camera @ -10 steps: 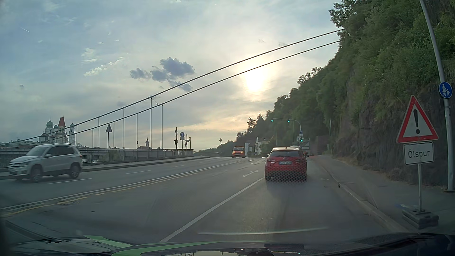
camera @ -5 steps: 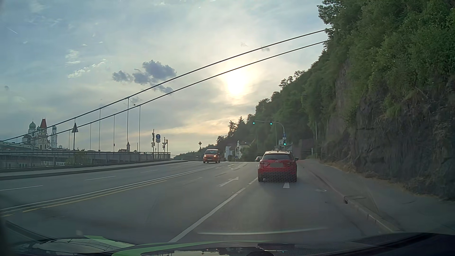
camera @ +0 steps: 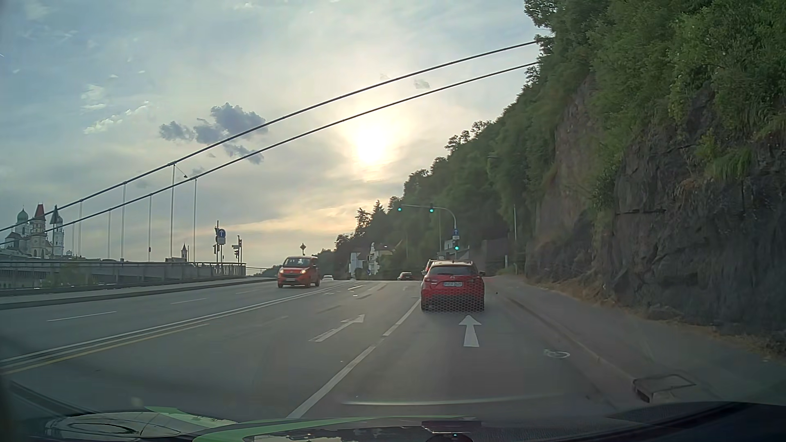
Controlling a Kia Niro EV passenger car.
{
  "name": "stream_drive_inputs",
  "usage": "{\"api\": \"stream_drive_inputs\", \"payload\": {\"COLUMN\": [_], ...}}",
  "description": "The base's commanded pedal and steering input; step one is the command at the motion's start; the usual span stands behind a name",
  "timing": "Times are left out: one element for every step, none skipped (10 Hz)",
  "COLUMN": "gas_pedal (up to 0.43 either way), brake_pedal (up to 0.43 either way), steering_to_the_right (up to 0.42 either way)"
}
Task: Follow the waypoints while adhering to traffic rules and regulations
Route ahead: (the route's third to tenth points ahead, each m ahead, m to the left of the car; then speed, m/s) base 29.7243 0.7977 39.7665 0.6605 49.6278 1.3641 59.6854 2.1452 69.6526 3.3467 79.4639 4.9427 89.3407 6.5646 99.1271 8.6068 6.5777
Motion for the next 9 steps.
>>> {"api": "stream_drive_inputs", "payload": {"gas_pedal": [0.311, 0.311, 0.311, 0.311, 0.319, 0.319, 0.319, 0.319, 0.319], "brake_pedal": [0.000, 0.000, 0.000, 0.000, 0.000, 0.000, 0.000, 0.000, 0.000], "steering_to_the_right": [0.108, 0.106, 0.096, 0.083, 0.073, 0.056, 0.037, 0.018, 0.008]}}
